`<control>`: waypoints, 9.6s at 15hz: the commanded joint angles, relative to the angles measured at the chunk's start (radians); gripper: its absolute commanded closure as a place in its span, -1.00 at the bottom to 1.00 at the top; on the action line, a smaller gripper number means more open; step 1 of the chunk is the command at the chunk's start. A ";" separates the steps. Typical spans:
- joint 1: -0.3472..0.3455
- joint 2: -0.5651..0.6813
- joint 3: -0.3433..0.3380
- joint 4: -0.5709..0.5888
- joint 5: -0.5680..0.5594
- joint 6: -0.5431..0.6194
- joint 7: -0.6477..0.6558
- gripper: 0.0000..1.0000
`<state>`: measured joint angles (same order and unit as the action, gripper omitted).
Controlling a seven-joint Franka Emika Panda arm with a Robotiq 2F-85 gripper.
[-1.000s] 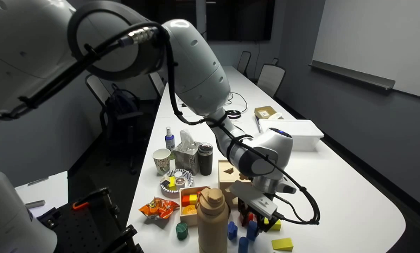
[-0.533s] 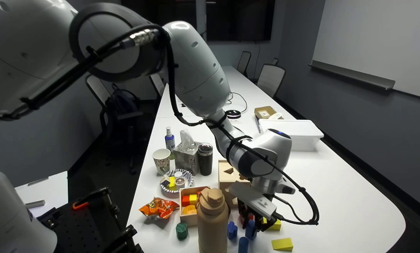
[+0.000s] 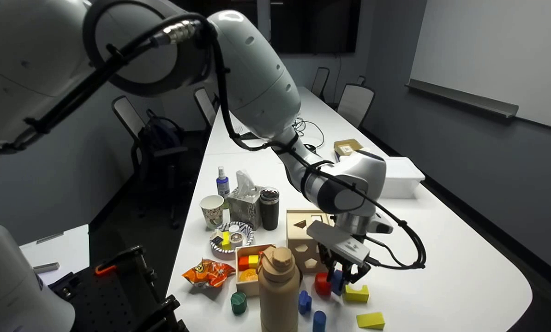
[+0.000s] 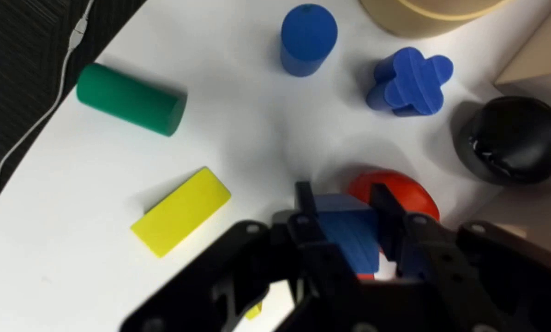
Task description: Put the blue block inside the box
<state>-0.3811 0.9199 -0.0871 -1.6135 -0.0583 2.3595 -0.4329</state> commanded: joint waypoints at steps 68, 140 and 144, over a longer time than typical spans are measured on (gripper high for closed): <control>0.215 0.043 0.080 0.379 -0.127 -0.468 -0.405 0.82; 0.260 -0.275 0.037 0.320 -0.114 -0.736 0.081 -1.00; 0.285 -0.457 0.051 0.197 -0.066 -0.801 0.230 -1.00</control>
<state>-0.1183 0.6360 -0.0415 -1.2505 -0.1543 1.5740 -0.3053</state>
